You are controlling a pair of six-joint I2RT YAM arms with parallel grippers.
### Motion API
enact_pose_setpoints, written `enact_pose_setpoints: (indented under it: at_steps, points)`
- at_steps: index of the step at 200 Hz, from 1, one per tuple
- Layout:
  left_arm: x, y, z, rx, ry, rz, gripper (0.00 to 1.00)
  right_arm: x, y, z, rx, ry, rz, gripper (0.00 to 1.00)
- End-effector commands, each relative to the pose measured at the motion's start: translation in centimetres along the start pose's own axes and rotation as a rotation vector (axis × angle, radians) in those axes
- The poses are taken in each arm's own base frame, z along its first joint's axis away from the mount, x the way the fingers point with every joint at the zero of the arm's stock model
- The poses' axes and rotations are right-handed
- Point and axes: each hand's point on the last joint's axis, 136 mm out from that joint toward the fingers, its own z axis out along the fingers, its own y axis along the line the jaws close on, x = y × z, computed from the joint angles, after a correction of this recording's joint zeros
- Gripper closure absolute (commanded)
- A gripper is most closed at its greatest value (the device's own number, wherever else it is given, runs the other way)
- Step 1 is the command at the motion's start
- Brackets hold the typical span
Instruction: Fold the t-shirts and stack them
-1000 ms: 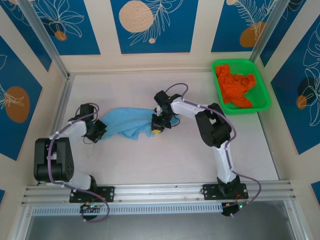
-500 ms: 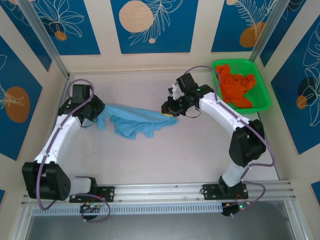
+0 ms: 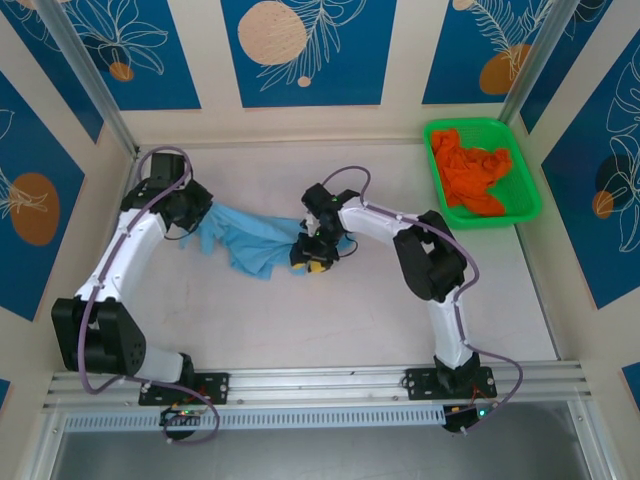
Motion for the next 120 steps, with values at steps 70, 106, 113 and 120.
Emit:
enact_pose_setpoints:
  at_steps: [70, 106, 113, 120]
  points:
    - [1.0, 0.8, 0.7, -0.029, 0.017, 0.026, 1.00, -2.9, -2.0, 4.3, 0.179, 0.016, 0.025, 0.64]
    - [0.5, 0.5, -0.1, -0.048, 0.007, 0.078, 1.00, -2.0, -3.7, 5.0, 0.258, 0.023, 0.002, 0.88]
    - [0.4, 0.6, -0.3, -0.056, 0.000, 0.087, 1.00, -2.0, -4.1, 4.9, 0.269, 0.020, 0.002, 0.91]
    - [0.2, 0.6, -0.4, -0.062, -0.005, 0.092, 1.00, -1.9, -4.2, 4.6, 0.267, 0.015, 0.003, 0.93]
